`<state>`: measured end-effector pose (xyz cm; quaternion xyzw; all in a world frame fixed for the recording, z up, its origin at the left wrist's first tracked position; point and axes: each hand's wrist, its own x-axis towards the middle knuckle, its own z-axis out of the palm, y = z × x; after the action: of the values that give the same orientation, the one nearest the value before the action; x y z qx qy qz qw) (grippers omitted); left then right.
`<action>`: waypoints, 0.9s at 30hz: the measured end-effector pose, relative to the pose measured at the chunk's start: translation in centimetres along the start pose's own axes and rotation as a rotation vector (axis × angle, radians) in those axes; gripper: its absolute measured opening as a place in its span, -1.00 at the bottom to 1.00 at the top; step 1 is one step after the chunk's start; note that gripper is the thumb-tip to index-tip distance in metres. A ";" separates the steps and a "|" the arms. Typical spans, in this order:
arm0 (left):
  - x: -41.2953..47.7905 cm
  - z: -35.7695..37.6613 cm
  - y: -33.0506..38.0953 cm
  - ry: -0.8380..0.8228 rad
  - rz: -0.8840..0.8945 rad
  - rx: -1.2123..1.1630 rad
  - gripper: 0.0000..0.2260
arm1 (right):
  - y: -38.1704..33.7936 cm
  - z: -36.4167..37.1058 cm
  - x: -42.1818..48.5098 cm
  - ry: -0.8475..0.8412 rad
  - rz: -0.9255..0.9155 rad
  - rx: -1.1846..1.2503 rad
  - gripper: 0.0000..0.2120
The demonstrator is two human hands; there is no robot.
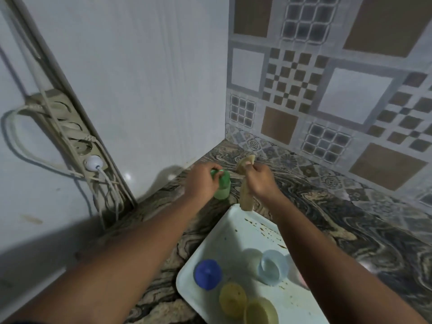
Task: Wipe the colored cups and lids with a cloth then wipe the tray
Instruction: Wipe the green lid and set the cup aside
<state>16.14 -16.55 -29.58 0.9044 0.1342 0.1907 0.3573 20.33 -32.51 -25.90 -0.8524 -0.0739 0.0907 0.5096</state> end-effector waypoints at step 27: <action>0.0 5.3 -5.1 -0.038 0.131 -0.003 -0.80 | 3.6 2.7 1.4 -0.035 0.040 0.058 -0.51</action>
<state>17.91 -16.10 -36.71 0.9142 0.0676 0.1968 0.3477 21.17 -31.58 -30.42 -0.8370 -0.0633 0.1178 0.5306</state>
